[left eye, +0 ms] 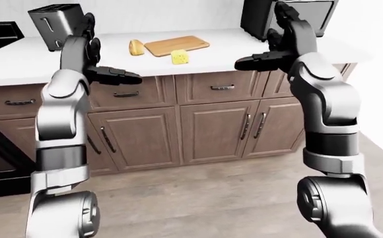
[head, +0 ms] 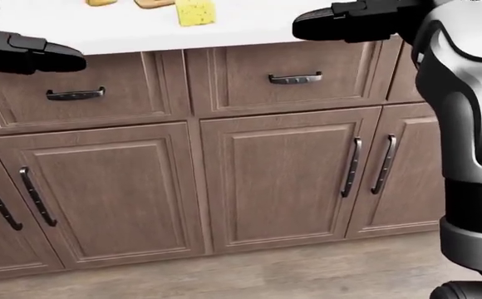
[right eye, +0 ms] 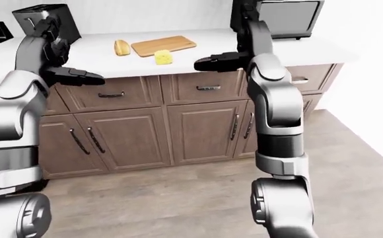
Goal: Place the bread and cheese on the cutting board.
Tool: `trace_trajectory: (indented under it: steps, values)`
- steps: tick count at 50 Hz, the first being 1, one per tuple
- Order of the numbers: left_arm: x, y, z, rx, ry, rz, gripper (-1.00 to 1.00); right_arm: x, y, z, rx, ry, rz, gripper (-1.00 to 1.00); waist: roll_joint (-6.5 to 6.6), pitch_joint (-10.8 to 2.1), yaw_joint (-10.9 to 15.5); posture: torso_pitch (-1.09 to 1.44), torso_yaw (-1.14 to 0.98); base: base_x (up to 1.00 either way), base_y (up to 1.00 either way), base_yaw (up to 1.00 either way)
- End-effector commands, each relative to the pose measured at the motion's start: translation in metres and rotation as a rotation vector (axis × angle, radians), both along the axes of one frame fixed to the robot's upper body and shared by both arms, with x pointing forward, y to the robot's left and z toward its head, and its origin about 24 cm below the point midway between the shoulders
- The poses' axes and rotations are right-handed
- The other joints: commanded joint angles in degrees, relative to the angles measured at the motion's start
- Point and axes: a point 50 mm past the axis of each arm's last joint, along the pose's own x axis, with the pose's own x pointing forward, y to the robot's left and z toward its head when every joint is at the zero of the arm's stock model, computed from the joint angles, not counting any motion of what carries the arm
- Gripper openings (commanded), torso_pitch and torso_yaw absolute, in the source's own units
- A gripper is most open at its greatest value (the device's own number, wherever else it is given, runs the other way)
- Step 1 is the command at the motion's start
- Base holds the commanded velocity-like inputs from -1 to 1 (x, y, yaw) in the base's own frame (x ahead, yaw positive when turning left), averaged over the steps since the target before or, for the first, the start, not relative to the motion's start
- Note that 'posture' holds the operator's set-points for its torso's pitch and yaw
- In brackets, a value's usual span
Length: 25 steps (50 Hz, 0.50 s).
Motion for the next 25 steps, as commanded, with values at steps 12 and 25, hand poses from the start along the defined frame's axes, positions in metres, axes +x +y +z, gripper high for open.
trace_trajectory:
  steps: [12, 25]
  values:
    - [-0.0018, -0.003, 0.018, 0.012, -0.078, -0.015, 1.0, -0.0028, -0.0014, 0.0159, -0.013, -0.066, -0.008, 1.0, -0.63, -1.93, -0.1, 0.0, 0.0, 0.39, 0.0, 0.0]
    - [-0.0041, -0.001, 0.0213, 0.01, -0.083, -0.011, 1.0, -0.004, 0.0022, 0.0138, -0.015, -0.064, -0.004, 1.0, 4.48, -1.68, -0.6, 0.0, 0.0, 0.4, 0.0, 0.0]
